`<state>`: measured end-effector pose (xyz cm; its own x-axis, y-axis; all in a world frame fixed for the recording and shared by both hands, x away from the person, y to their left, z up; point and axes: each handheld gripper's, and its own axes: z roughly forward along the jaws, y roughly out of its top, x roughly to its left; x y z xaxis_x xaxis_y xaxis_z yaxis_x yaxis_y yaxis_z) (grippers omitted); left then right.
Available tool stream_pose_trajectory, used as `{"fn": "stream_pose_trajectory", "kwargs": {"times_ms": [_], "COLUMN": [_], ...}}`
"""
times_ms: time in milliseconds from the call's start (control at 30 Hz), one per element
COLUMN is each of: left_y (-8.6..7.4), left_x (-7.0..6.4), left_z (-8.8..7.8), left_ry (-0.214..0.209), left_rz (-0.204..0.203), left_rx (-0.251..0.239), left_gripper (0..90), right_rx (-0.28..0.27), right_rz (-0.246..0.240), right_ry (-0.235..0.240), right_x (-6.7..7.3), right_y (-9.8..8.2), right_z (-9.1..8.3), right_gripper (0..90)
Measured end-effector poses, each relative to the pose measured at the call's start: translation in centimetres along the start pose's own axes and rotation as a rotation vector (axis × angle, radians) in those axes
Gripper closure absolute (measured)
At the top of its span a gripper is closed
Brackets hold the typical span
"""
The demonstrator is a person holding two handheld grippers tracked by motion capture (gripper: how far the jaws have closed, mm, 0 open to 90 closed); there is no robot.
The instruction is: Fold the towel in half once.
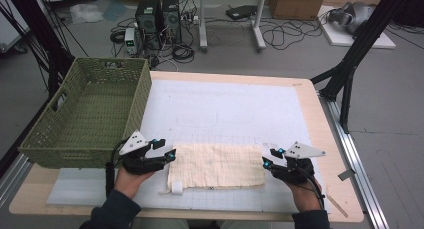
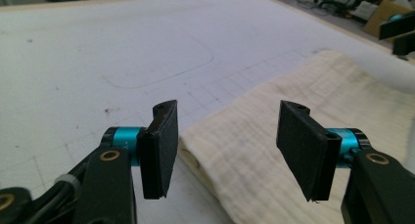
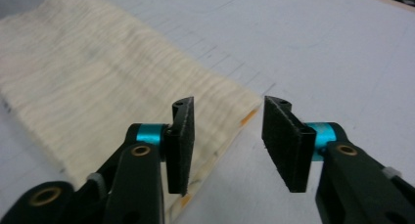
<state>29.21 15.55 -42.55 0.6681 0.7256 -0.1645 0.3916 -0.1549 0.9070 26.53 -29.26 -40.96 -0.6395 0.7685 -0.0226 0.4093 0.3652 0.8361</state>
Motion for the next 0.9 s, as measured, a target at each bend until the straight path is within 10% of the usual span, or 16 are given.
{"fn": "stream_pose_trajectory", "kwargs": {"times_ms": [533,900], "left_y": [-0.1,-0.3], "left_x": [2.0,1.2], "left_z": [5.4,5.5], "left_ry": [0.065,0.046], "left_rz": [-0.062,0.022], "left_rx": [0.187,0.237], "left_gripper": [44.2,85.5], "right_rx": [0.108,0.148], "right_rz": [0.078,0.087], "right_ry": [-0.015,0.072], "right_x": [-2.6,-2.3], "right_y": [0.8,0.2], "right_z": [6.4,7.3], "right_gripper": [53.4,84.3]}}
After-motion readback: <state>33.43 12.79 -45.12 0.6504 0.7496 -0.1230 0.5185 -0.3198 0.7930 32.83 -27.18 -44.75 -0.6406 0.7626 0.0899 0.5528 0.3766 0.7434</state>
